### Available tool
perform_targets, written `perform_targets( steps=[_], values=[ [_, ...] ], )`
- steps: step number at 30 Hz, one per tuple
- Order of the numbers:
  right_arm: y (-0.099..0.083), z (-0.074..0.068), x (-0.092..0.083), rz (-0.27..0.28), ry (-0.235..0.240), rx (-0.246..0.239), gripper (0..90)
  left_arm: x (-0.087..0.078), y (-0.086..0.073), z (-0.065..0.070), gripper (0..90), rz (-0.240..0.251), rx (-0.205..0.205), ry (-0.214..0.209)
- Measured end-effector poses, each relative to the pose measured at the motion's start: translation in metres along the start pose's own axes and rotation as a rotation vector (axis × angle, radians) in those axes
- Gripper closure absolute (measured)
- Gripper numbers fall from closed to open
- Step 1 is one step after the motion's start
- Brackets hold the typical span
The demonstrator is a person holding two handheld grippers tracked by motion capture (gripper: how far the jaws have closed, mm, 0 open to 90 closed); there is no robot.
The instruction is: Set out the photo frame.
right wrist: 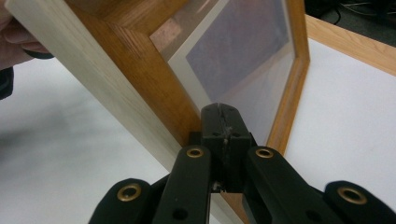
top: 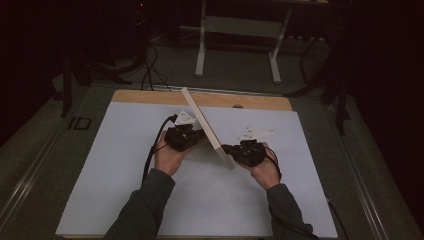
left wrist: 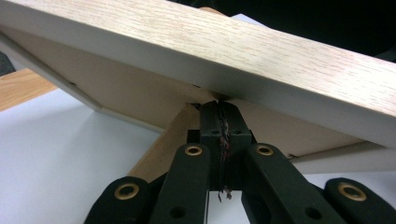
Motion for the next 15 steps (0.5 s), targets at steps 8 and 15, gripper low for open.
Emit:
perform_targets(
  steps=[8, 15],
  values=[
    [0.0009, -0.0037, 0.0025, -0.005, 0.009, -0.012, 89.9, 0.0003, -0.0009, 0.0016, 90.0, -0.003, 0.011, 0.0],
    [0.0017, -0.0084, 0.0046, -0.016, 0.017, -0.022, 89.9, 0.0007, -0.0019, 0.0032, 90.0, -0.005, 0.025, -0.005]
  ],
)
Point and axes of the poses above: each handheld gripper's, and its own axes: x roughly forward along the jaws, y roughly out of its top, z roughly to its right, the point moved 10 cm from there along x, roughly forward along the jaws, and after that the axes turned 12 degrees about y, right-handed, at the moved point
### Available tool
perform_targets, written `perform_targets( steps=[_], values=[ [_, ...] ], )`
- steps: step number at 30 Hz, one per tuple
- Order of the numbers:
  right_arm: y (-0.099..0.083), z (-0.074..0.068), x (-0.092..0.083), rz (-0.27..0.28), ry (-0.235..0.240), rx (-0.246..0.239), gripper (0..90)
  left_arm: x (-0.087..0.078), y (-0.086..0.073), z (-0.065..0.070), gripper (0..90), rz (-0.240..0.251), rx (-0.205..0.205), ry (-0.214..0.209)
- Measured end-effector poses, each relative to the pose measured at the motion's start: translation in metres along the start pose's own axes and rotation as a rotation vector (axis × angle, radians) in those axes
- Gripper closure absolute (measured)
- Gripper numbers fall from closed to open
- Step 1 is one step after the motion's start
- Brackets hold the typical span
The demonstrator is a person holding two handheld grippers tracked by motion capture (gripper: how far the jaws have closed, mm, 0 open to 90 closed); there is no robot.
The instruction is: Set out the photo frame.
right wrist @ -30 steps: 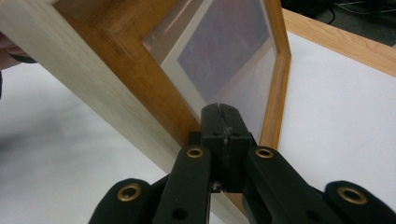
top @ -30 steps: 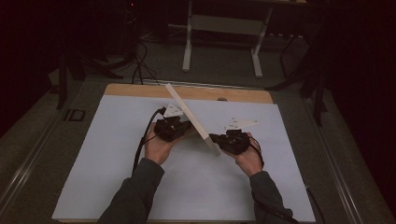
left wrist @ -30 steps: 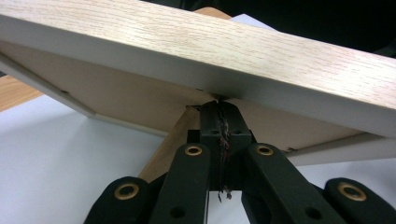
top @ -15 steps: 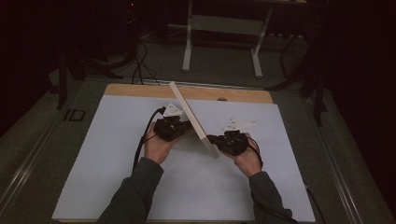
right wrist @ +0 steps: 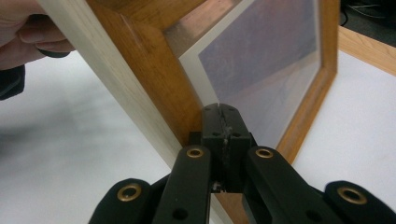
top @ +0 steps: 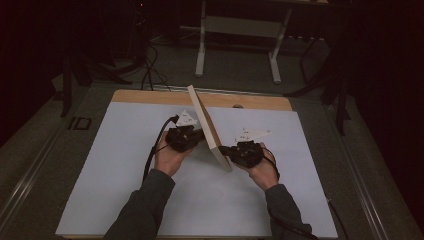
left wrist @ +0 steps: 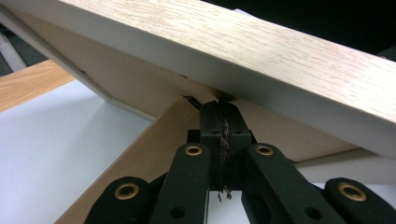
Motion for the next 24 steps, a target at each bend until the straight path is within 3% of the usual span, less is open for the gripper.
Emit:
perform_targets(
  steps=[15, 24],
  values=[
    [0.003, -0.006, 0.007, -0.005, 0.018, -0.014, 89.9, -0.001, -0.002, 0.002, 90.0, -0.005, 0.014, -0.006],
    [0.005, -0.01, 0.012, -0.006, 0.027, -0.02, 89.9, -0.003, -0.007, 0.002, 90.0, -0.008, 0.024, -0.044]
  ],
)
Point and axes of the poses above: each handheld gripper's, and its own axes: x roughly forward along the jaws, y roughly out of its top, z roughly to its right, the point moved 10 cm from there along x, roughly forward along the jaws, and after that the axes turned 12 degrees about y, right-handed, at the moved point
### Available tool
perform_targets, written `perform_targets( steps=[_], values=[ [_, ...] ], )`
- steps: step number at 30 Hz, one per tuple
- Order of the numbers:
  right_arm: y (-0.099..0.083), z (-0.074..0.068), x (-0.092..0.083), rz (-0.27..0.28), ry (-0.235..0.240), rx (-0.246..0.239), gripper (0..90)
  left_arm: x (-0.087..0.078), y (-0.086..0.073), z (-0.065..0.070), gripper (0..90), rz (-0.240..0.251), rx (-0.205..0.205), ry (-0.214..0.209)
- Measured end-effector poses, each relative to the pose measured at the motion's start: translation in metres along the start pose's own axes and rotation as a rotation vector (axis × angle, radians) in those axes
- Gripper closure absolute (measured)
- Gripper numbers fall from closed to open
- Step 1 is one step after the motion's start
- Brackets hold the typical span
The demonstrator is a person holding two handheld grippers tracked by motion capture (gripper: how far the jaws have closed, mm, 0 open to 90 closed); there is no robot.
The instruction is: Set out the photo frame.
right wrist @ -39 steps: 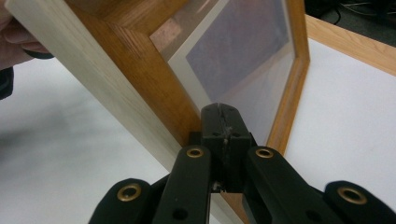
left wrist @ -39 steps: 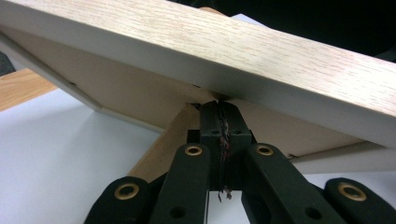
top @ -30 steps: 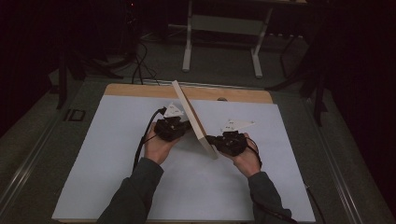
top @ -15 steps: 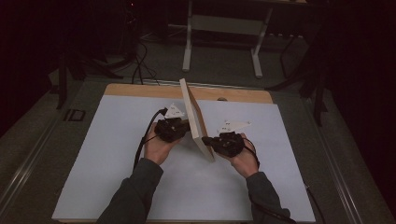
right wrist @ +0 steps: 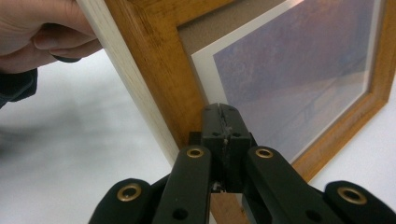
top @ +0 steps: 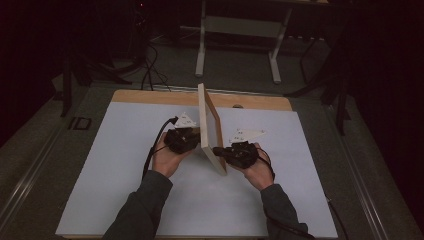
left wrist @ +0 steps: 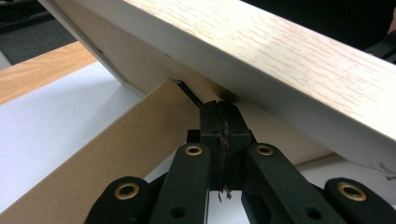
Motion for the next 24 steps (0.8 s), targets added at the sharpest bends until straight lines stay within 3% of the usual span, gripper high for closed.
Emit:
perform_targets(
  steps=[11, 24],
  values=[
    [0.006, -0.005, 0.008, 0.0, 0.014, -0.012, 90.0, -0.004, -0.004, -0.005, 90.0, 0.0, 0.011, -0.009],
    [0.013, -0.012, 0.022, -0.006, 0.029, -0.019, 89.9, -0.009, -0.008, -0.015, 90.0, 0.016, -0.003, -0.005]
  ],
)
Point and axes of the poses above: each handheld gripper's, and its own axes: x roughly forward along the jaws, y roughly out of its top, z roughly to its right, the point moved 10 cm from there along x, roughly forward along the jaws, and after that the axes turned 12 degrees about y, right-handed, at the moved point
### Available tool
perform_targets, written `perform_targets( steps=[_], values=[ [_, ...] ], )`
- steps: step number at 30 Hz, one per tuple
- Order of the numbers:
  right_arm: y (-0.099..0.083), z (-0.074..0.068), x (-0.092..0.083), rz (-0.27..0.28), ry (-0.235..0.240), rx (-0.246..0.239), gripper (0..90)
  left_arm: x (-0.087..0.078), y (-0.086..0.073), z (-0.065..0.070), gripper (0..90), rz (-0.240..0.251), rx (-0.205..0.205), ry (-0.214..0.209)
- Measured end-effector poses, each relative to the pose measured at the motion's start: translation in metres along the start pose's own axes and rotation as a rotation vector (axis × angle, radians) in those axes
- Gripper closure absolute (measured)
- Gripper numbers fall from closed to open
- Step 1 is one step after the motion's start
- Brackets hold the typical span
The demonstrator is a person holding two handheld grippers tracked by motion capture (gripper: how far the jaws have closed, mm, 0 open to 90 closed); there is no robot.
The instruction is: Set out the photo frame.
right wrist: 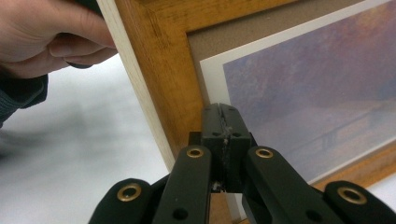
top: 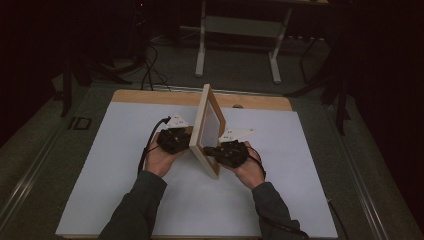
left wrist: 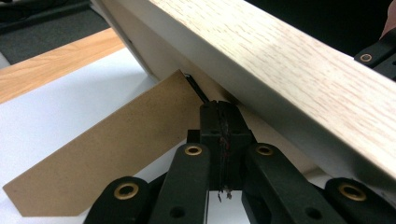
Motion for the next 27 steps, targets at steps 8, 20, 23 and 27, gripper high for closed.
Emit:
perform_targets(
  steps=[8, 20, 23, 27],
  values=[
    [-0.003, 0.0, 0.001, -0.007, 0.007, -0.005, 89.7, -0.004, 0.001, -0.003, 84.0, 0.015, -0.023, 0.008],
    [-0.009, 0.008, -0.007, -0.003, -0.019, 0.006, 85.6, -0.02, 0.007, -0.018, 73.6, 0.035, -0.11, -0.004],
    [-0.011, 0.009, -0.009, -0.002, -0.026, 0.011, 84.2, -0.024, 0.009, -0.024, 70.6, 0.043, -0.146, 0.001],
    [-0.013, 0.013, -0.013, 0.002, -0.037, 0.02, 82.5, -0.031, 0.013, -0.032, 68.2, 0.053, -0.223, -0.004]
  ],
)
Point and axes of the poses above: each handheld gripper's, and its own axes: x roughly forward along the jaws, y roughly out of its top, z roughly to its right, the point moved 10 cm from there along x, roughly forward along the jaws, and after that the axes turned 12 degrees about y, right-handed, at the moved point
